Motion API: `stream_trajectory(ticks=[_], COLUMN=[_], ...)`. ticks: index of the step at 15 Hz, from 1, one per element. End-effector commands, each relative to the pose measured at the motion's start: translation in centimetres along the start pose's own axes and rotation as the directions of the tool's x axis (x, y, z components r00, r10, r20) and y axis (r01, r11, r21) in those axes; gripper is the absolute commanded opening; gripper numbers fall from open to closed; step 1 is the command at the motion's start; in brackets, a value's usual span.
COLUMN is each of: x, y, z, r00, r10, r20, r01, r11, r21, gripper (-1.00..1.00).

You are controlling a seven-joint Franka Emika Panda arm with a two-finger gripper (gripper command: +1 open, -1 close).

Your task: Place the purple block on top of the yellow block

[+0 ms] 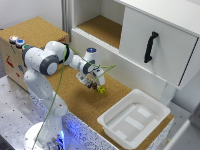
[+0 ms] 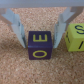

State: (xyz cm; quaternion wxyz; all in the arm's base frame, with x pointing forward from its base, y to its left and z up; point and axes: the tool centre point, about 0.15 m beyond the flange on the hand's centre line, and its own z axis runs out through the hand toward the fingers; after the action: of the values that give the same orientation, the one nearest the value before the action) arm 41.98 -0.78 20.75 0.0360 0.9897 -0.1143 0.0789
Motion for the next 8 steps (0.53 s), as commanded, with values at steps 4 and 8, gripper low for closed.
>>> stream_trajectory(ticks=[4, 8], x=[0.5, 1.1], y=[-0.1, 0.8], z=[-0.5, -1.9], r00=[1.000, 0.999], r10=[-0.002, -0.029], r20=[-0.009, -0.027], r01=[0.002, 0.027], r11=[1.000, 0.998], r21=[-0.025, -0.057], gripper=[-1.00, -1.00])
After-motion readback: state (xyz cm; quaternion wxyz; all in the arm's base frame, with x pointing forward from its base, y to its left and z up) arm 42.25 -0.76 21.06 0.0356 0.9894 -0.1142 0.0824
